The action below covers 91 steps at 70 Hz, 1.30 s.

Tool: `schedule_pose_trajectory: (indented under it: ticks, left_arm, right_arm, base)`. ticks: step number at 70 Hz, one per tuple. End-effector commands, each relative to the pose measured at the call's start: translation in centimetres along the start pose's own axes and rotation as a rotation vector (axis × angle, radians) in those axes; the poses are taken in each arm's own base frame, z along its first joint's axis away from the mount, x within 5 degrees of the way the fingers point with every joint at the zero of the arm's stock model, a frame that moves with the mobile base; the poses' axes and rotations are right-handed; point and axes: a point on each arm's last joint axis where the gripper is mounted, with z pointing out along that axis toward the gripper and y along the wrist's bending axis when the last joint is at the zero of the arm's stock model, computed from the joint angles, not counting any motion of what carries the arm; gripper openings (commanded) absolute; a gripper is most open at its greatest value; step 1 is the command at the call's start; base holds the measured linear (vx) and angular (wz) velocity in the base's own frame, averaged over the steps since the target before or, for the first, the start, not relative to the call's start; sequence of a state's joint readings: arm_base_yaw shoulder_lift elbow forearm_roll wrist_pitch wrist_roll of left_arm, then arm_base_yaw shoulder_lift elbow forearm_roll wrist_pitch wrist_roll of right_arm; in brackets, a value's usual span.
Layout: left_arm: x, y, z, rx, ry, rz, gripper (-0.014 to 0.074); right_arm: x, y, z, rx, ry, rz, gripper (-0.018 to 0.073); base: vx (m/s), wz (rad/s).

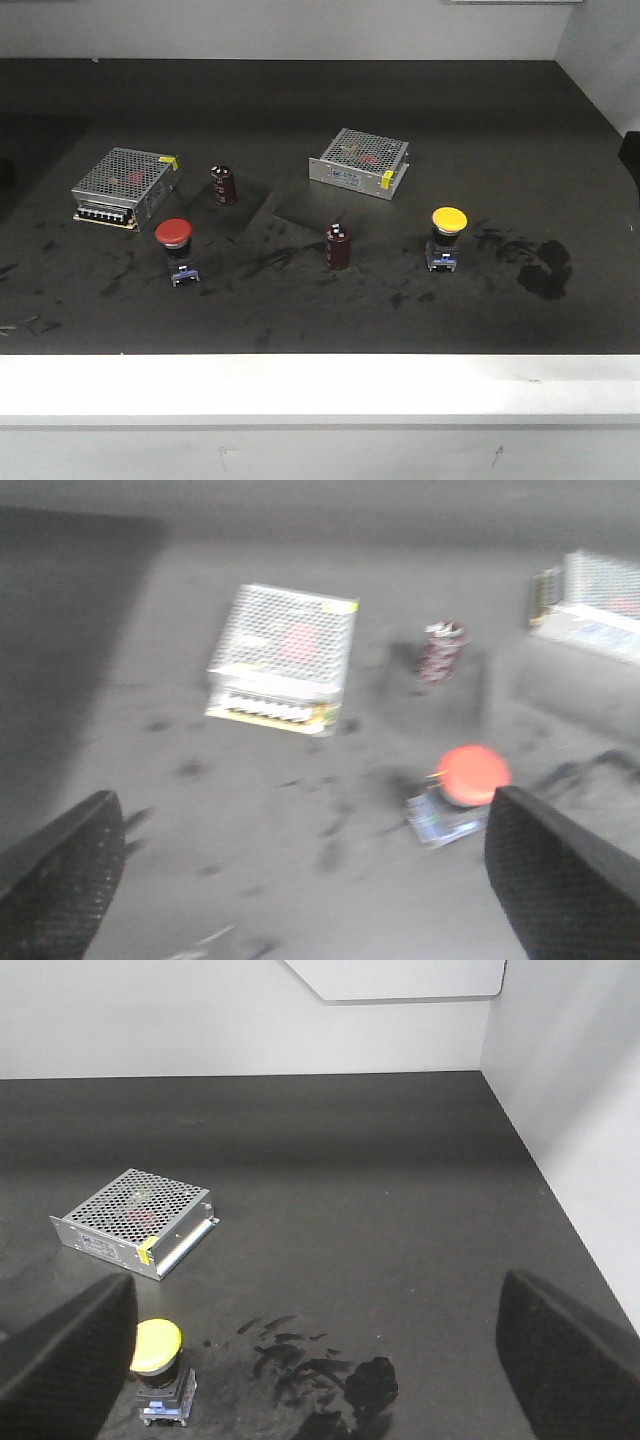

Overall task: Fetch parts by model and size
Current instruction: 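Move the left gripper down over the red-capped push-button switch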

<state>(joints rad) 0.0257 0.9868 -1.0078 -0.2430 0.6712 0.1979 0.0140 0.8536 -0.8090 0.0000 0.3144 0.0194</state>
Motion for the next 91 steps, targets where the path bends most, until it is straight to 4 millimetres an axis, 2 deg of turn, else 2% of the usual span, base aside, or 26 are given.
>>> schedule_pose_trajectory:
  ticks: [1, 16, 26, 34, 45, 59, 73, 82, 91]
  left_arm:
    - [-1.4, -0.6, 0.3, 0.062, -0.085, -0.031, 0.0675]
    - [-1.8, -1.7, 3.0, 0.207, 0.019, -0.056, 0.0654]
    - [-4.0, -3.2, 3.5, 0.260, -0.008, -0.014, 0.0644]
    - [-6.0, -5.1, 3.9, 0.318, -0.013, 0.032, 0.0638]
    - [-7.5, -6.9, 5.9, 0.272, 0.071, 0.033, 0.0625]
    - [-7.1, -8.8, 9.8, 0.097, 0.313, -0.007, 0.0614]
    - [-6.3, -10.8, 13.7, 0.022, 0.515, -0.019, 0.0605]
    - [-6.4, -11.3, 15.8, -0.011, 0.572, -0.061, 0.0598]
    - [-6.4, -11.4, 17.0, -0.035, 0.572, -0.068, 0.0587]
  right_arm:
    - [-1.6, 0.3, -0.4, -0.016, -0.103, -0.012, 0.0698]
    - [-1.6, 1.5, -0.5, -0.083, -0.106, -0.029, 0.0639]
    - [-1.6, 1.7, -0.5, -0.091, -0.109, -0.033, 0.0620]
    - [-1.7, 1.7, -0.5, -0.091, -0.112, -0.033, 0.0619]
    - [-1.7, 1.7, -0.5, -0.092, -0.113, -0.033, 0.0616]
    - [-1.7, 1.8, -0.5, -0.097, -0.114, -0.034, 0.0612]
    - [-1.7, 1.8, -0.5, -0.097, -0.115, -0.034, 0.0605]
    - [-1.7, 1.9, -0.5, -0.105, -0.117, -0.036, 0.0601]
    - [-1.6, 2.4, -0.6, -0.130, -0.113, -0.041, 0.0597]
  base:
    - [0.00, 0.00]
    - [0.00, 0.00]
    - [0.00, 0.00]
    - [0.00, 0.00]
    - [0.00, 0.00]
    - [0.00, 0.00]
    - [0.00, 0.00]
    - [0.00, 0.00]
    - [0.00, 0.00]
